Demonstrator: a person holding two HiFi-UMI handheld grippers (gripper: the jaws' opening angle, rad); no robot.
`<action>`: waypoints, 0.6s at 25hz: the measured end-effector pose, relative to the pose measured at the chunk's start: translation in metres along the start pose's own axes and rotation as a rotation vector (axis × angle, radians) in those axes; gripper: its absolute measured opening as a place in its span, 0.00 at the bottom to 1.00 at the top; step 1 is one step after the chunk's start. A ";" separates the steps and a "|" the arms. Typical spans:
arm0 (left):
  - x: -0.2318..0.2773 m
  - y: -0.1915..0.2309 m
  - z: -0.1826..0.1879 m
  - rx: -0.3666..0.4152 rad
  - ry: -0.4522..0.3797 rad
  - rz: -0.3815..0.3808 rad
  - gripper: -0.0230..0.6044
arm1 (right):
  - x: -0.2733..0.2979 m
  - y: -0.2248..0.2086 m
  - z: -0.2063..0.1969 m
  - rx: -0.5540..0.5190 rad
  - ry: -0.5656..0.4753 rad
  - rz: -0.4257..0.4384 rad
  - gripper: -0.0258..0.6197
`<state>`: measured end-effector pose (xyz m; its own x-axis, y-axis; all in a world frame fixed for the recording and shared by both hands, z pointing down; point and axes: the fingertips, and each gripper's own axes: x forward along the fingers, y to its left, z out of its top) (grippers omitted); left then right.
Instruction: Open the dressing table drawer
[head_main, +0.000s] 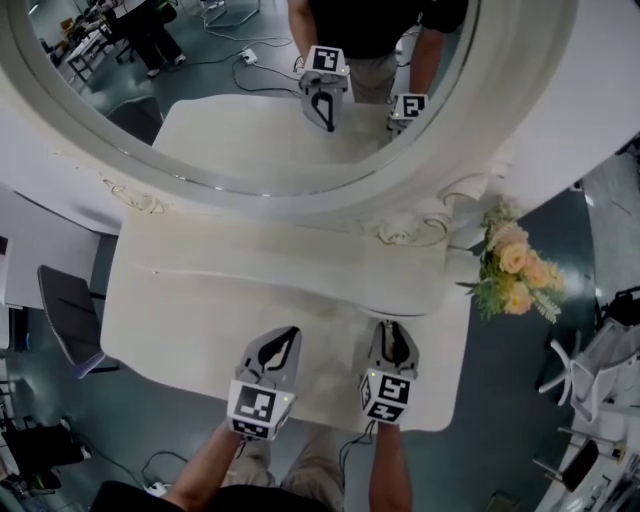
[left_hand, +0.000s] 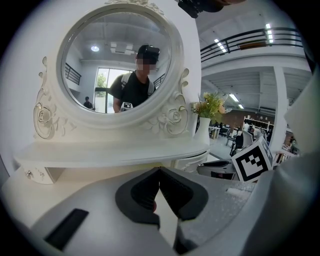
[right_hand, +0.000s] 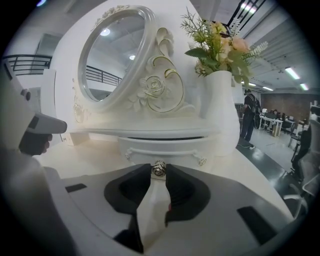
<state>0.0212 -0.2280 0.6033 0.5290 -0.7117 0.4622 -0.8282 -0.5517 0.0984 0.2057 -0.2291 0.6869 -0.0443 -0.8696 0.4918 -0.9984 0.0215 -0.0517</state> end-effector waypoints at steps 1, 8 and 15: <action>-0.001 -0.001 0.000 0.002 0.000 -0.001 0.04 | -0.001 0.000 -0.001 -0.001 0.001 -0.001 0.18; -0.009 -0.006 -0.002 0.009 0.000 0.000 0.04 | -0.012 0.004 -0.008 -0.002 0.018 0.002 0.18; -0.017 -0.013 -0.003 0.015 -0.001 -0.005 0.04 | -0.025 0.005 -0.018 0.004 0.021 0.001 0.18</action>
<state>0.0222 -0.2077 0.5973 0.5336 -0.7091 0.4609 -0.8226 -0.5619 0.0878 0.2007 -0.1986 0.6901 -0.0460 -0.8589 0.5101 -0.9982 0.0205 -0.0556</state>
